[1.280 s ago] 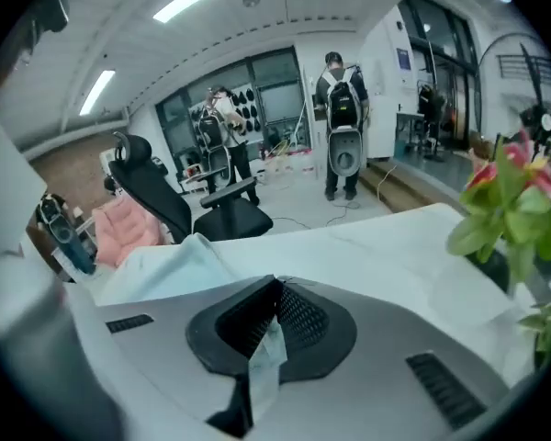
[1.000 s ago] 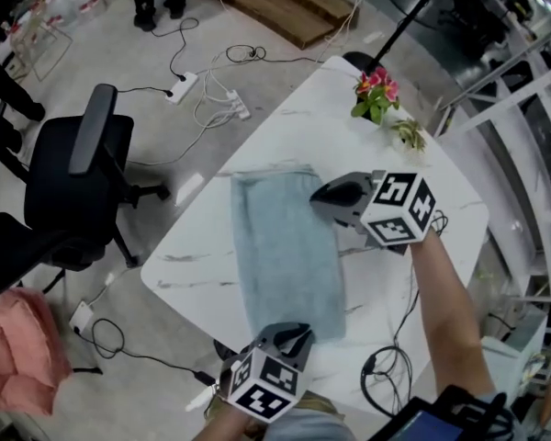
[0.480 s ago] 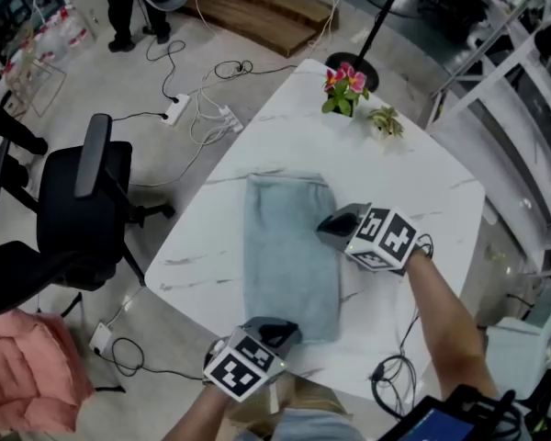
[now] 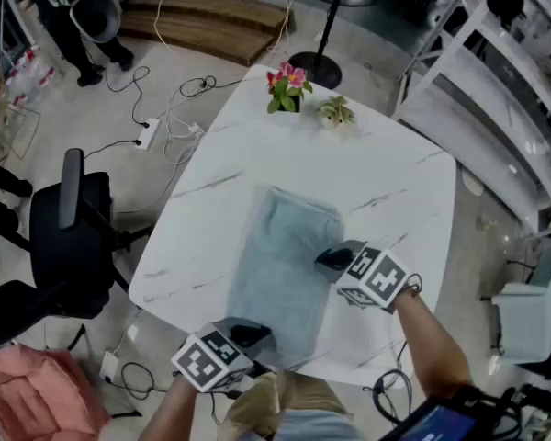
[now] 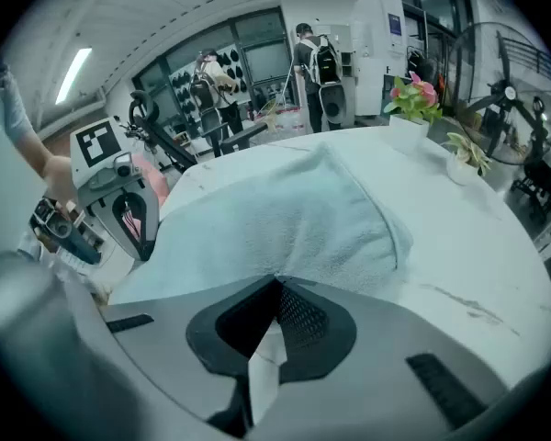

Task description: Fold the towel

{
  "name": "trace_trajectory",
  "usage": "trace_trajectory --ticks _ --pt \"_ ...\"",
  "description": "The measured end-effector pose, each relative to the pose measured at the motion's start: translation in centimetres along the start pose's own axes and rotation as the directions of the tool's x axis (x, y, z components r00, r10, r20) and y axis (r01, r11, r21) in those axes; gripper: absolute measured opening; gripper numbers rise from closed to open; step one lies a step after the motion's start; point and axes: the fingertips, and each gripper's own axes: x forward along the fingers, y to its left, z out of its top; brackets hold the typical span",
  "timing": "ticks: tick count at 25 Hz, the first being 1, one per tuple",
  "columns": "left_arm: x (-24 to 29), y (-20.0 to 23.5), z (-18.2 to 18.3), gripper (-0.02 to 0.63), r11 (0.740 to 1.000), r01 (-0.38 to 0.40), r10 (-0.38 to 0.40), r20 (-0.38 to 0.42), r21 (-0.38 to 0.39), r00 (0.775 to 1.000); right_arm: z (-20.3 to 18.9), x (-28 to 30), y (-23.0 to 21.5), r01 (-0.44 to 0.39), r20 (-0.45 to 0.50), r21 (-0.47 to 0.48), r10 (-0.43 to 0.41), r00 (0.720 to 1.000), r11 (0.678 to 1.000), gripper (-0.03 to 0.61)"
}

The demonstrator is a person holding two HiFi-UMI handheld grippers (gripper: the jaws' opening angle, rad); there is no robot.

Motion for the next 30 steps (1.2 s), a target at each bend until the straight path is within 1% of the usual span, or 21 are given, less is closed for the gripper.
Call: trace_trajectory --ticks 3,6,7,9,10,11,12,13,14,15,17,19,20,21,22,24,25,27,28,29,30 --pt "-0.5 -0.6 1.0 0.008 1.000 0.009 -0.009 0.032 -0.005 0.999 0.4 0.4 -0.2 0.002 -0.004 -0.010 -0.002 1.000 1.000 0.018" --pt "-1.6 -1.4 2.0 0.009 0.999 0.020 -0.015 0.113 -0.042 0.994 0.7 0.1 -0.1 0.002 -0.008 -0.026 -0.002 1.000 1.000 0.020" --pt "-2.0 -1.8 2.2 0.011 0.998 0.027 -0.019 0.132 -0.057 0.991 0.9 -0.4 -0.1 -0.010 0.000 -0.020 0.010 1.000 1.000 0.033" --pt "-2.9 -2.7 2.5 0.027 0.996 0.047 -0.036 0.153 -0.072 0.988 1.7 -2.1 -0.2 -0.053 0.038 0.005 0.053 0.998 0.999 0.088" --pt "-3.3 -3.3 2.6 0.068 0.996 0.060 -0.048 0.157 -0.072 0.986 2.3 -3.1 -0.4 -0.079 0.066 0.018 0.077 0.995 0.997 0.114" --pt "-3.7 -3.7 2.6 0.082 0.995 0.074 -0.062 0.159 -0.070 0.985 3.0 -4.1 -0.8 -0.100 0.095 0.028 0.097 0.991 0.995 0.130" --pt "-4.1 -4.1 2.7 0.093 0.994 0.087 -0.075 0.160 -0.068 0.984 3.7 -4.8 -1.5 -0.112 0.119 0.036 0.107 0.987 0.993 0.159" --pt "-4.4 -4.4 2.8 0.102 0.993 0.098 -0.085 0.164 -0.068 0.983 4.3 -5.3 -2.4 -0.111 0.132 0.042 0.104 0.986 0.993 0.197" --pt "-4.7 -4.5 2.9 0.105 0.992 0.104 -0.090 0.170 -0.071 0.981 4.7 -5.5 -3.7 -0.099 0.134 0.048 0.092 0.987 0.994 0.219" --pt "-5.0 -4.4 3.0 0.106 0.991 0.105 -0.090 0.178 -0.079 0.980 4.9 -5.2 -5.0 -0.084 0.126 0.055 0.077 0.989 0.995 0.253" --pt "-5.2 -3.7 3.7 0.106 0.990 0.100 -0.078 0.203 -0.104 0.976 4.9 -3.9 -7.5 -0.077 0.090 0.081 0.069 0.994 0.994 0.275" --pt "-5.2 -2.5 5.1 0.106 0.986 0.096 -0.061 0.239 -0.137 0.969 4.4 -2.1 -9.3 -0.109 0.032 0.121 0.106 0.994 0.987 0.304" --pt "-5.1 -1.8 5.9 0.106 0.983 0.094 -0.051 0.258 -0.157 0.965 4.2 -1.2 -9.9 -0.140 0.003 0.145 0.141 0.990 0.979 0.315" --pt "-5.0 -0.9 6.7 0.106 0.980 0.091 -0.040 0.274 -0.176 0.961 4.2 -0.6 -10.1 -0.187 -0.013 0.173 0.192 0.981 0.967 0.324" --pt "-4.8 0.1 7.4 0.106 0.977 0.086 -0.028 0.285 -0.195 0.958 4.4 -0.1 -10.0 -0.248 -0.010 0.201 0.255 0.967 0.948 0.316" --pt "-4.3 2.2 8.2 0.106 0.971 0.073 -0.005 0.285 -0.229 0.959 5.6 0.2 -8.9 -0.382 0.021 0.238 0.389 0.921 0.893 0.319" --pt "-3.9 3.1 8.2 0.106 0.968 0.063 0.005 0.270 -0.244 0.963 6.1 0.3 -8.3 -0.437 0.028 0.241 0.443 0.896 0.867 0.313" --pt "-3.0 4.8 7.8 0.110 0.962 0.038 0.023 0.219 -0.271 0.975 6.4 0.7 -7.3 -0.508 0.007 0.235 0.521 0.853 0.829 0.261" --pt "-2.6 5.4 7.5 0.110 0.959 0.024 0.032 0.193 -0.281 0.981 6.3 1.0 -7.0 -0.528 -0.016 0.230 0.546 0.838 0.818 0.216" --pt "-2.2 6.0 7.2 0.110 0.957 0.015 0.037 0.173 -0.290 0.984 6.1 1.3 -6.9 -0.539 -0.041 0.223 0.560 0.827 0.812 0.151" --pt "-1.9 6.3 7.1 0.109 0.955 0.012 0.039 0.165 -0.297 0.986 6.0 1.6 -6.9 -0.542 -0.059 0.215 0.565 0.823 0.812 0.112"
